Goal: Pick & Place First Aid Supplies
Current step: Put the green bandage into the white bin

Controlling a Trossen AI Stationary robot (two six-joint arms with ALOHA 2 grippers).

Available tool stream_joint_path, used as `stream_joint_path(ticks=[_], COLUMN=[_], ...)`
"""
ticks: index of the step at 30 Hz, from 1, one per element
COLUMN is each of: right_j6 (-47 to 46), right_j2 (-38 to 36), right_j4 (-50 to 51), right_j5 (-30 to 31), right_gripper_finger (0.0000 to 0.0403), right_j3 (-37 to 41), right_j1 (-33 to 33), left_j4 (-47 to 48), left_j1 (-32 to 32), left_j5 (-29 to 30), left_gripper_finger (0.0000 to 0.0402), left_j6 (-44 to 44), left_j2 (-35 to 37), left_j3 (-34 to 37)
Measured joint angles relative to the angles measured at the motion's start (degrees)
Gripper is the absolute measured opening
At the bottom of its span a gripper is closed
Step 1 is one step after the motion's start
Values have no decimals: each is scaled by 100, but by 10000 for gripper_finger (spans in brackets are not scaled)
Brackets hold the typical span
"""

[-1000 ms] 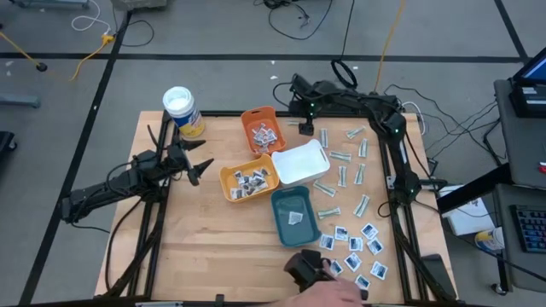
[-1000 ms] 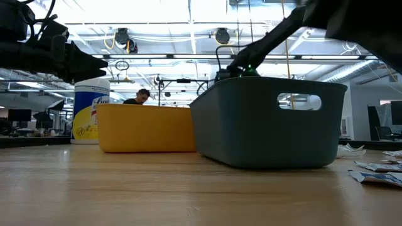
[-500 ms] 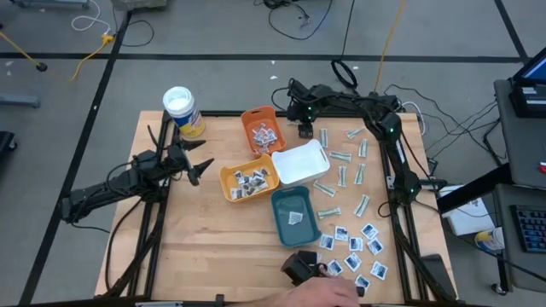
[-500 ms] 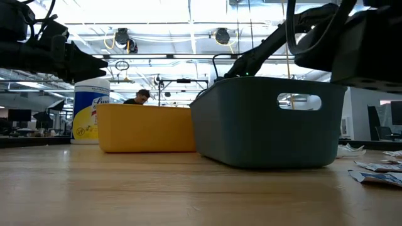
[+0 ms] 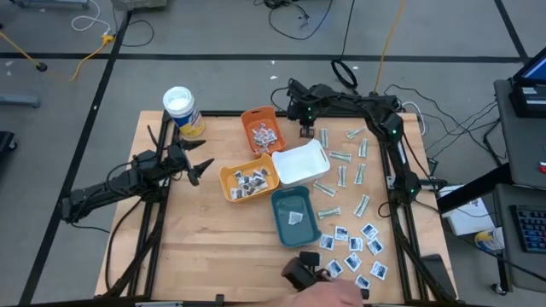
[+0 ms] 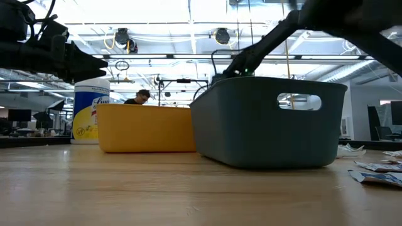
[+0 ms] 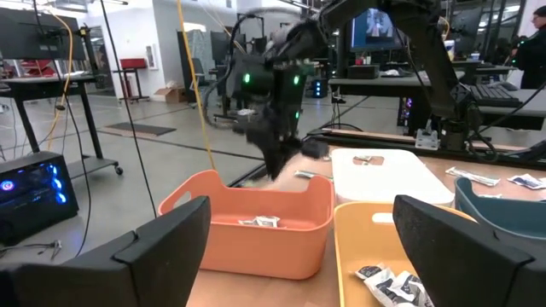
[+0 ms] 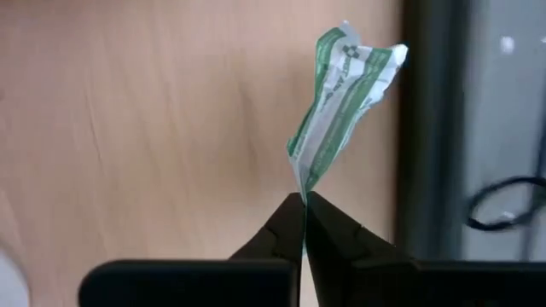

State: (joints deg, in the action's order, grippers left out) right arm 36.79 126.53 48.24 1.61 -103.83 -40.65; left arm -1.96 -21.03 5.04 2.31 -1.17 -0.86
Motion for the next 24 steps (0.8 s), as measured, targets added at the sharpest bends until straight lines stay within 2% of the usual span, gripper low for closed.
stream_joint_path(ticks=[10, 14, 18, 24], right_j6=[132, -280, -620, -623], right_j2=[-1135, -1450, -1581, -1591], right_j4=[422, 485, 573, 1291], right_j5=[24, 156, 135, 28], right_gripper_finger=[1, 1, 1, 1], right_j3=[-2, -2, -4, 22], right_j1=[142, 246, 406, 1000], left_j4=[0, -2, -2, 0], left_j1=[0, 1, -1, -1], left_j5=[1, 0, 0, 1], left_gripper_finger=[364, 365, 372, 375], left_j6=[0, 0, 0, 0], left_j2=[0, 0, 0, 0], left_j3=[0, 0, 0, 0])
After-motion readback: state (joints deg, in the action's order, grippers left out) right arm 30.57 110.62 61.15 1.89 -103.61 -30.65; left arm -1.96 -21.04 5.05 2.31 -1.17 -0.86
